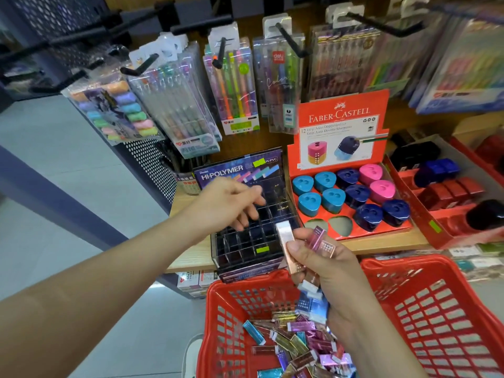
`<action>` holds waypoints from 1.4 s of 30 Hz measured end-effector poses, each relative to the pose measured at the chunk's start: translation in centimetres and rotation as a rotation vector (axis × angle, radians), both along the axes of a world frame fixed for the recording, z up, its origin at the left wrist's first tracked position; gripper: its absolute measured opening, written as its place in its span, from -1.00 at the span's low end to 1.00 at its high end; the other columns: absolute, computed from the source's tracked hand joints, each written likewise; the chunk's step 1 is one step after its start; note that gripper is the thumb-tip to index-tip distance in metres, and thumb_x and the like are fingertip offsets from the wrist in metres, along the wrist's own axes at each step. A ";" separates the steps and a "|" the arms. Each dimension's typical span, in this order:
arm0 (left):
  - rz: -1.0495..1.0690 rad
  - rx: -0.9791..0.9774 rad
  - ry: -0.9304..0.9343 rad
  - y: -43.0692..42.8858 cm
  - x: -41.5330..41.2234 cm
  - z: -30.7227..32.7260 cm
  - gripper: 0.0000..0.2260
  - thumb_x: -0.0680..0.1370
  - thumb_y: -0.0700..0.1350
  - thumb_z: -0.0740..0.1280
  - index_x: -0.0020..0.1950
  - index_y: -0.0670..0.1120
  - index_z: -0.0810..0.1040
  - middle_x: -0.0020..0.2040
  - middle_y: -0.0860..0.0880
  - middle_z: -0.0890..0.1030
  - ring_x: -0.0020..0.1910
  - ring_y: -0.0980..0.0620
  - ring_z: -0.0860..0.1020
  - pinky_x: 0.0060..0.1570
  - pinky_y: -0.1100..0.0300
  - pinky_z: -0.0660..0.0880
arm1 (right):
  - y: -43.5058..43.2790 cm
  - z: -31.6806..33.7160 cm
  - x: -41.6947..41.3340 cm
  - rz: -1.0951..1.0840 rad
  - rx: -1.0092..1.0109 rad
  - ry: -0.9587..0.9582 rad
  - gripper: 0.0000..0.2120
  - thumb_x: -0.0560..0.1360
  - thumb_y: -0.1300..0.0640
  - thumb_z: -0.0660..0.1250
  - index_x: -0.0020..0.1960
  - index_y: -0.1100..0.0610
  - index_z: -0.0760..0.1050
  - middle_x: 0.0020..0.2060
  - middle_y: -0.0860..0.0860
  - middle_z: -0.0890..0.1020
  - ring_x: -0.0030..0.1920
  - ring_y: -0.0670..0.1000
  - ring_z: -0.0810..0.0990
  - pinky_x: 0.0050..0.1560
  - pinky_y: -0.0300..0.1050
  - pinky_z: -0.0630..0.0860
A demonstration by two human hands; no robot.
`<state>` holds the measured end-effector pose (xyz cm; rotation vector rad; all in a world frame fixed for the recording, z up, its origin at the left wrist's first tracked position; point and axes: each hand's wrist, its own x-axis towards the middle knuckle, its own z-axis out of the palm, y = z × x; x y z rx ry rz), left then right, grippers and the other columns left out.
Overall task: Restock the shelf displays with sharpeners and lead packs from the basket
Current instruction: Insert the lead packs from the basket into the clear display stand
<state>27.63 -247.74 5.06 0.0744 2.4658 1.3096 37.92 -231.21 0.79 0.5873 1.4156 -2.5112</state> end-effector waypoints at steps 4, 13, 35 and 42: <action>-0.107 0.215 -0.205 1.4 2.6 0.9 -0.86 0.52 -0.16 0.36 0.02 -0.17 0.65 -0.32 -0.09 0.63 -0.37 0.08 0.58 -0.30 0.28 0.58 | 0.2 0.5 0.0 0.011 0.082 0.017 -0.79 0.29 0.23 0.49 -0.08 0.16 0.62 -0.31 0.07 0.64 -0.42 -0.05 0.53 -0.44 -0.20 0.48; -0.047 0.309 -0.249 0.1 3.2 1.6 -0.86 0.40 -0.29 0.44 -0.05 -0.22 0.65 -0.26 -0.16 0.67 -0.32 0.05 0.65 -0.30 0.32 0.58 | 0.2 0.9 0.1 0.046 0.083 0.031 -0.90 0.48 0.25 0.40 -0.02 0.14 0.63 -0.28 0.06 0.68 -0.41 -0.07 0.57 -0.42 -0.21 0.47; 0.256 -0.337 0.416 -8.2 -1.1 -1.9 -0.89 0.47 -0.15 0.45 -0.02 -0.08 0.70 -0.18 0.07 0.66 -0.21 0.11 0.60 -0.05 0.21 0.54 | -1.8 -0.2 -0.2 0.051 -0.224 -0.202 -0.88 0.42 0.22 0.37 -0.06 0.21 0.58 -0.32 0.25 0.64 -0.35 0.09 0.56 -0.56 -0.27 0.48; -0.014 -0.598 0.575 -7.1 -1.4 -3.3 -0.85 0.53 -0.10 0.38 0.06 -0.06 0.68 -0.02 -0.02 0.66 -0.01 -0.01 0.57 0.09 0.10 0.48 | -1.9 -0.2 -0.2 0.040 -0.289 -0.228 -0.99 0.50 0.30 0.29 -0.10 0.25 0.47 -0.31 0.21 0.64 -0.24 0.11 0.71 -0.59 -0.31 0.43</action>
